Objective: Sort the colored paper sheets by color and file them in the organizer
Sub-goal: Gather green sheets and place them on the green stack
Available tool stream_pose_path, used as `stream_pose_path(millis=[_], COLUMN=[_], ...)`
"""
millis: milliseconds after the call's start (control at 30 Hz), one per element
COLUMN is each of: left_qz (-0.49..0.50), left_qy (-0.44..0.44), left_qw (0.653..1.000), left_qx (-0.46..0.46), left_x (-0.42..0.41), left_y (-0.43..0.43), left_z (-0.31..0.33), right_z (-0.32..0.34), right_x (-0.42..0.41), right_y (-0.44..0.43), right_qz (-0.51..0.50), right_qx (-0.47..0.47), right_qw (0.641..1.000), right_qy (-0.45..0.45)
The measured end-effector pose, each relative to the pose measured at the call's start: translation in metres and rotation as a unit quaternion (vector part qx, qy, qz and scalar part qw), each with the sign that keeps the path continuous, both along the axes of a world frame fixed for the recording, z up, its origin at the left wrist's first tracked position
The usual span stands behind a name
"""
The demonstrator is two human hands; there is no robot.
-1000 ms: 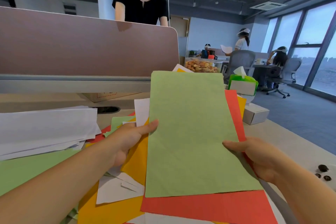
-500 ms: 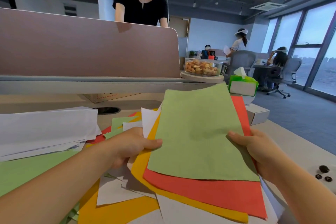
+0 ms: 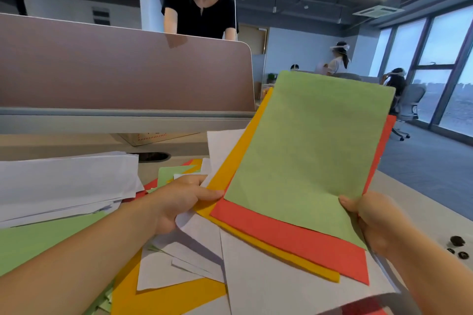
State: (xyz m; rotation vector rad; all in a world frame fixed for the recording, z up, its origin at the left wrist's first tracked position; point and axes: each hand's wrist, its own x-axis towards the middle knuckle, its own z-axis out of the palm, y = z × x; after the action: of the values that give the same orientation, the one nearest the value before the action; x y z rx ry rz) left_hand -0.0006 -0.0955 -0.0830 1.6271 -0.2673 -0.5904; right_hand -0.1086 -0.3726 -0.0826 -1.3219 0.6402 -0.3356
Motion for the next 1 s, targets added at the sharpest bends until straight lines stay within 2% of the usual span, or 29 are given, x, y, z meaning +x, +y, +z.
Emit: stream_pose_path(millis=[300, 533, 633, 733, 867, 1000], left_qz=[0.102, -0.030, -0.054, -0.048, -0.019, 0.030], left_qy=[0.072, 0.074, 0.057, 0.038, 0.039, 0.019], left_qw=[0.992, 0.997, 0.996, 0.997, 0.997, 0.996], left_qx=[-0.026, 0.008, 0.028, 0.047, 0.060, 0.081], left_x=[0.002, -0.004, -0.005, -0.005, -0.003, 0.002], left_y=[-0.005, -0.003, -0.004, -0.005, -0.005, -0.005], left_z=[-0.007, -0.003, -0.005, -0.006, -0.007, -0.011], right_z=[-0.002, -0.009, -0.009, -0.013, -0.016, -0.016], right_x=[0.002, 0.005, 0.006, 0.006, 0.008, 0.007], right_y=[-0.004, -0.005, -0.004, -0.007, -0.015, -0.025], right_qz=[-0.038, -0.036, -0.031, -0.024, -0.071, -0.100], right_qx=[0.035, 0.031, 0.036, 0.007, -0.058, -0.064], right_qw=[0.998, 0.997, 0.998, 0.998, 0.990, 0.984], right_qy=[0.029, 0.052, 0.044, 0.062, 0.105, 0.129])
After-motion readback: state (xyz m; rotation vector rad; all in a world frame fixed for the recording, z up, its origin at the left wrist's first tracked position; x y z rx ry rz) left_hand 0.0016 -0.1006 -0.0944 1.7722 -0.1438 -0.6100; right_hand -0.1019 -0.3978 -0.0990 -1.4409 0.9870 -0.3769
